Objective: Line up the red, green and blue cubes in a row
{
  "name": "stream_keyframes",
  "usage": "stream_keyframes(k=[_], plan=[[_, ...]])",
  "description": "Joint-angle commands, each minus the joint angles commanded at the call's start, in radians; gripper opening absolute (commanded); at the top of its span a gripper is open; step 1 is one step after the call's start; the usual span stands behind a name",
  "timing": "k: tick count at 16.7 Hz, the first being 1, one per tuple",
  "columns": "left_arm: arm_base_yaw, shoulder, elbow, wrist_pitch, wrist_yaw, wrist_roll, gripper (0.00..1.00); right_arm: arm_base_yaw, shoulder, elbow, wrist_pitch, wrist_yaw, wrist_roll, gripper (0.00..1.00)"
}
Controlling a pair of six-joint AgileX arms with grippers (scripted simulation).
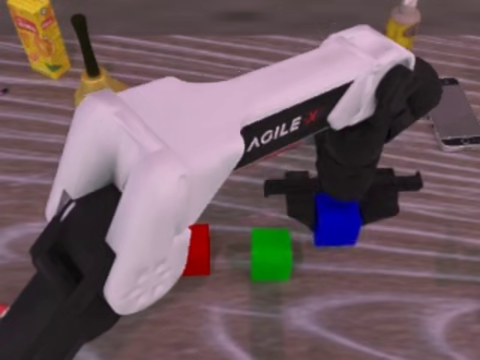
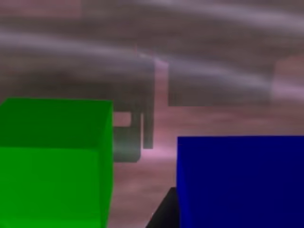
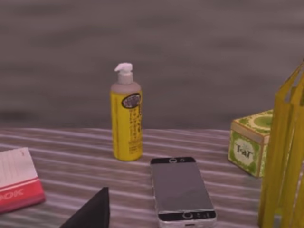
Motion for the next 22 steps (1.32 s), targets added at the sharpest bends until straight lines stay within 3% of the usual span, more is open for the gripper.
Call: stream_keyframes(k=[4,9,22], plan=[[-0.004,0.004,-0.142,0.144,0.000,-0.001,0.00,0.000,0.000,0.000,0.000,0.000,0.000,1.00],[-0.005,0.006,-0.158,0.159,0.000,-0.001,0.00,0.000,0.000,0.000,0.000,0.000,0.000,1.00],[-0.005,0.006,-0.158,0.159,0.000,-0.001,0.98,0.000,0.000,0.000,0.000,0.000,0.000,1.00]])
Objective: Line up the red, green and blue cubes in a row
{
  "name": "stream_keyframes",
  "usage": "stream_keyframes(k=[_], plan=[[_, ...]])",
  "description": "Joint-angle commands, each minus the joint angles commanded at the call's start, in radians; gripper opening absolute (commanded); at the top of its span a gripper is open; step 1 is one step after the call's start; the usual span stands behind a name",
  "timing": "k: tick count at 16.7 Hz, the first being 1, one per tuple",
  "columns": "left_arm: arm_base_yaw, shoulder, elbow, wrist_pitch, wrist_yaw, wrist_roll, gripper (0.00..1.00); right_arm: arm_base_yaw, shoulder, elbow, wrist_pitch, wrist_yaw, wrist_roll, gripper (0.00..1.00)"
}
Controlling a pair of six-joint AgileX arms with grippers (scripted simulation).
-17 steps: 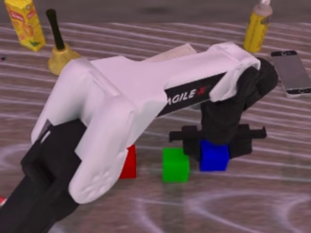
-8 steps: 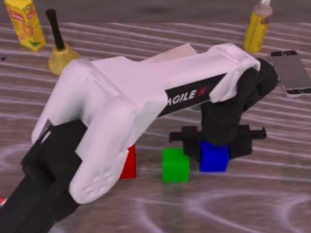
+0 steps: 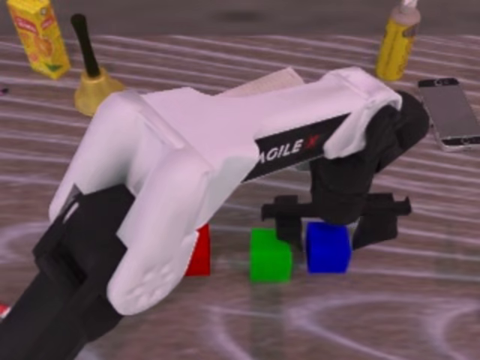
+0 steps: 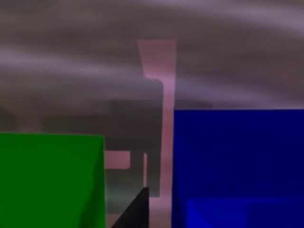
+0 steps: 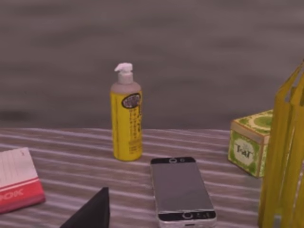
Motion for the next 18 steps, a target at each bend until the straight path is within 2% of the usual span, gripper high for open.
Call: stream_keyframes(k=[11,18], plan=[[0.002,0.001,0.017,-0.017,0.000,0.000,1.00,0.000,0.000,0.000,0.000,0.000,0.000,1.00],[0.019,-0.006,0.247,-0.256,0.000,-0.002,1.00,0.000,0.000,0.000,0.000,0.000,0.000,1.00]])
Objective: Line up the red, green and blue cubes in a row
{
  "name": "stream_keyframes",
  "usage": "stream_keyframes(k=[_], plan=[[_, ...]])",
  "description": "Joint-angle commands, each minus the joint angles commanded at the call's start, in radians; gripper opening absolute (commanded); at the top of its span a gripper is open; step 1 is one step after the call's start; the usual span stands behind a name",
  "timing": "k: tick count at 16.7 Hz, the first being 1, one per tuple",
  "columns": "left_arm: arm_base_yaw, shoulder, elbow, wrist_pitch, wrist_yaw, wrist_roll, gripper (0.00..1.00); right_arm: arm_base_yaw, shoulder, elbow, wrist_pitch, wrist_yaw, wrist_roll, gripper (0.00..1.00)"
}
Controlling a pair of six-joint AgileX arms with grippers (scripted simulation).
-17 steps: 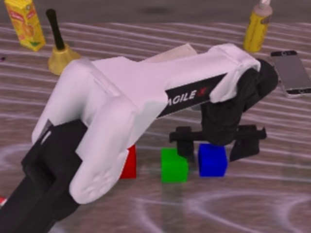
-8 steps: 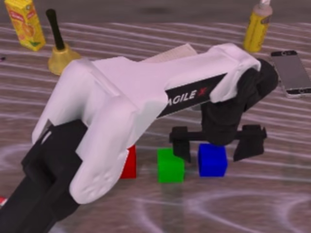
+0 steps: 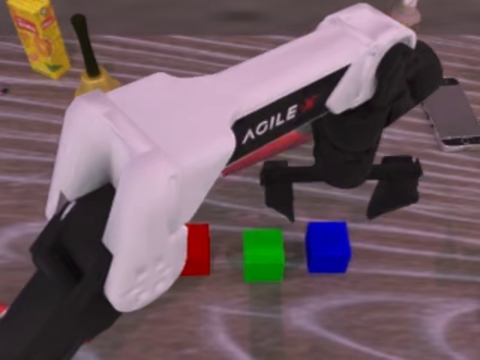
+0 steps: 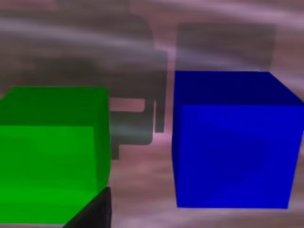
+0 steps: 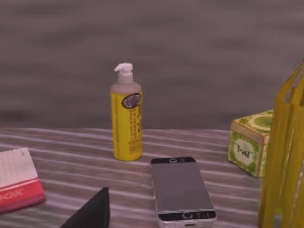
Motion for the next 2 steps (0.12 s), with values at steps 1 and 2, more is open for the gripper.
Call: stream_keyframes(k=[1,2], plan=[[0.001,-0.002,0.012,-0.012,0.000,0.001,1.00,0.000,0.000,0.000,0.000,0.000,0.000,1.00],[0.002,-0.003,0.014,-0.014,0.000,0.001,1.00,0.000,0.000,0.000,0.000,0.000,0.000,1.00]])
